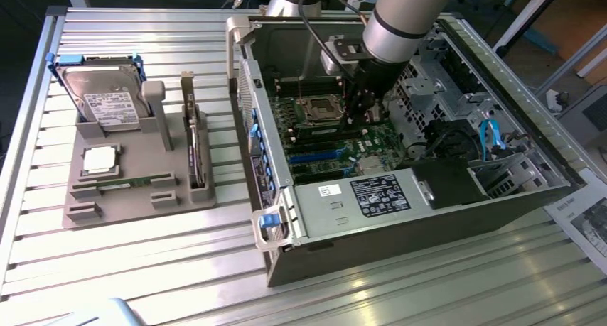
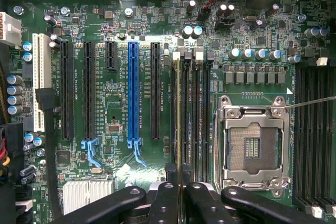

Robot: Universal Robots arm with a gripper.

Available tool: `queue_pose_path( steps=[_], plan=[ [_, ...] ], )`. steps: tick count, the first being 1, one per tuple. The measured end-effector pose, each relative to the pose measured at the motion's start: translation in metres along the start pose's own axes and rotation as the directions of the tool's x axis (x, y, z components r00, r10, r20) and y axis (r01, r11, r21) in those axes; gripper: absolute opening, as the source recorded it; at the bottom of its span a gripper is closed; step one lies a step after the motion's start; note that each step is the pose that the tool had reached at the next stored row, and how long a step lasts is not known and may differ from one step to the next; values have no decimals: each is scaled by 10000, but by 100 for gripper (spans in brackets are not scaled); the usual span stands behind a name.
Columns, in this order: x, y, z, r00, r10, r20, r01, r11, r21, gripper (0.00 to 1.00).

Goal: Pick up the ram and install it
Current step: 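Insert the ram into the slot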

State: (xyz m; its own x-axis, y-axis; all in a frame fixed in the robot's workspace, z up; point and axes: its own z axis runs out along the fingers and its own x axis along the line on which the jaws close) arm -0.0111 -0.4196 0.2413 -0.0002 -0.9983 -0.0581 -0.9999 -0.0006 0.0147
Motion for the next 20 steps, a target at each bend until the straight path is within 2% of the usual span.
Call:
queue_pose_path(
  steps=[20],
  plan=[
    [2, -1, 43, 10000, 29, 6, -29, 10000, 2, 12]
  ],
)
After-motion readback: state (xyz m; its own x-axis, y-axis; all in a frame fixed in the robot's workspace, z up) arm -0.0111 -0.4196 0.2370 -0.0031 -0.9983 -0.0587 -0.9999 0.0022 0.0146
